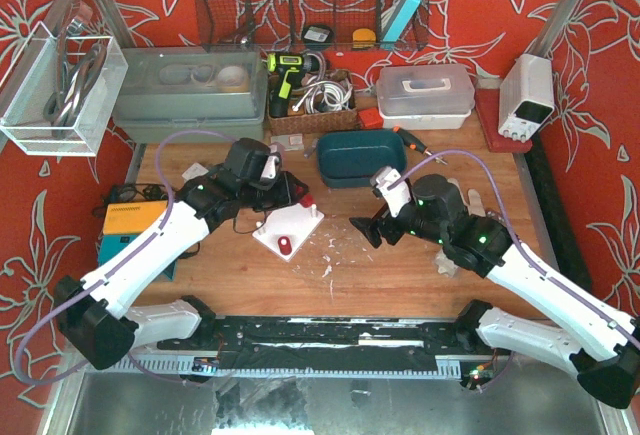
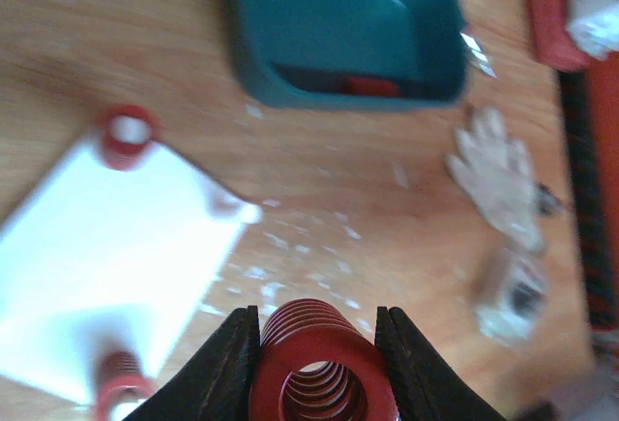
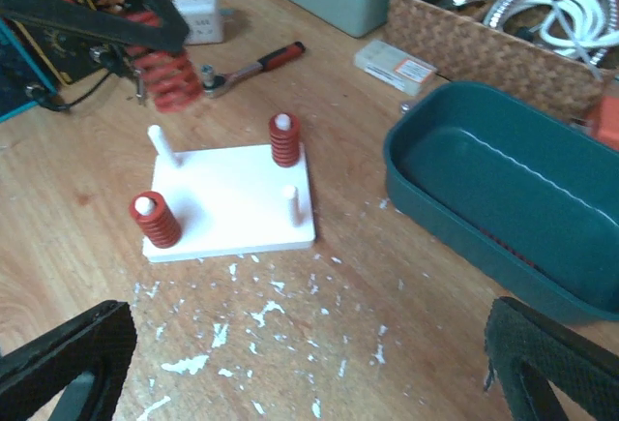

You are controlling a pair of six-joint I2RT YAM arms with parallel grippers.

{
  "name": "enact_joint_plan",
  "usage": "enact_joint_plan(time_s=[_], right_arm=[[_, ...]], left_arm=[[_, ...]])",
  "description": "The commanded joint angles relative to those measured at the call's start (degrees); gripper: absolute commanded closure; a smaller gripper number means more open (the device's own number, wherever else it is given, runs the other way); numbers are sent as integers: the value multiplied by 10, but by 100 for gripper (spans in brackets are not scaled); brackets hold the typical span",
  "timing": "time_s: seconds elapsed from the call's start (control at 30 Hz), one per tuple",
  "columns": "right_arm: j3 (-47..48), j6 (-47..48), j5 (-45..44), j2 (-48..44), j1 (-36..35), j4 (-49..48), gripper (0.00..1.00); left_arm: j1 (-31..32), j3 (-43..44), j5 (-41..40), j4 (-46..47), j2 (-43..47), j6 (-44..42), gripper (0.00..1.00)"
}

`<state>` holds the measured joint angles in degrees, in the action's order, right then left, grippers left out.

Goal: Install the large spring

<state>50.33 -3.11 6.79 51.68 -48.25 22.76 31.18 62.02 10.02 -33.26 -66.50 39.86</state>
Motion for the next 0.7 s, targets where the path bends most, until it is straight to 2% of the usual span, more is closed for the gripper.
enact_joint_plan(time_s=[0.0, 0.2, 0.4, 0.67], right_arm=[[-4, -15, -60, -15, -3, 39, 1], [10, -3, -73, -16, -2, 55, 1], [15, 4, -78, -19, -2, 67, 1], [13, 10, -89, -25, -3, 75, 1]], left_arm=[[-2, -22, -205, -62, 27, -23, 100], [-2, -70, -274, -59, 26, -13, 100], [-2, -114, -271, -22, 20, -18, 100], [-2, -123, -278, -16, -4, -37, 100]])
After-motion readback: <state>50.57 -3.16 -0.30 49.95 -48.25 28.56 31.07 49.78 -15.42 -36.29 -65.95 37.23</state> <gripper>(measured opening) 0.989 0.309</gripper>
